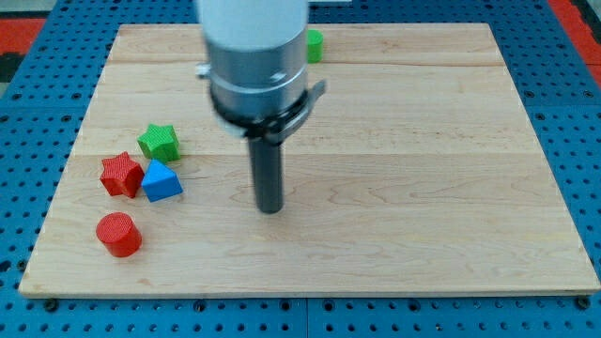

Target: Separate the green star and blue triangle

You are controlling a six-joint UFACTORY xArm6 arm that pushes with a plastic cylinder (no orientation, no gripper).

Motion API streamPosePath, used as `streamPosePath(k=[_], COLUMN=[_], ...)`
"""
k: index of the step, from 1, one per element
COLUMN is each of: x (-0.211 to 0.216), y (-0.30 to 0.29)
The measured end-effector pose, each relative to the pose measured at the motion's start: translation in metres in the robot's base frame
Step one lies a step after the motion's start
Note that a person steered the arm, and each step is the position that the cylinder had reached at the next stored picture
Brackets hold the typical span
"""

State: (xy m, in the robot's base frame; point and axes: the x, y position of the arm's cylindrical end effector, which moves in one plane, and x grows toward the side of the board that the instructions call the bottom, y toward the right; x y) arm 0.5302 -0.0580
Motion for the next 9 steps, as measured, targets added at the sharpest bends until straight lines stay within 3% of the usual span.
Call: streamPosePath(k=[2, 3, 4, 5, 6, 8, 9], x=[0.032, -0.008, -0.059, -0.106, -0.124, -0.117, -0.134], y=[-0.092, -0.134, -0.130, -0.077, -0.057, -0.122, -0.160])
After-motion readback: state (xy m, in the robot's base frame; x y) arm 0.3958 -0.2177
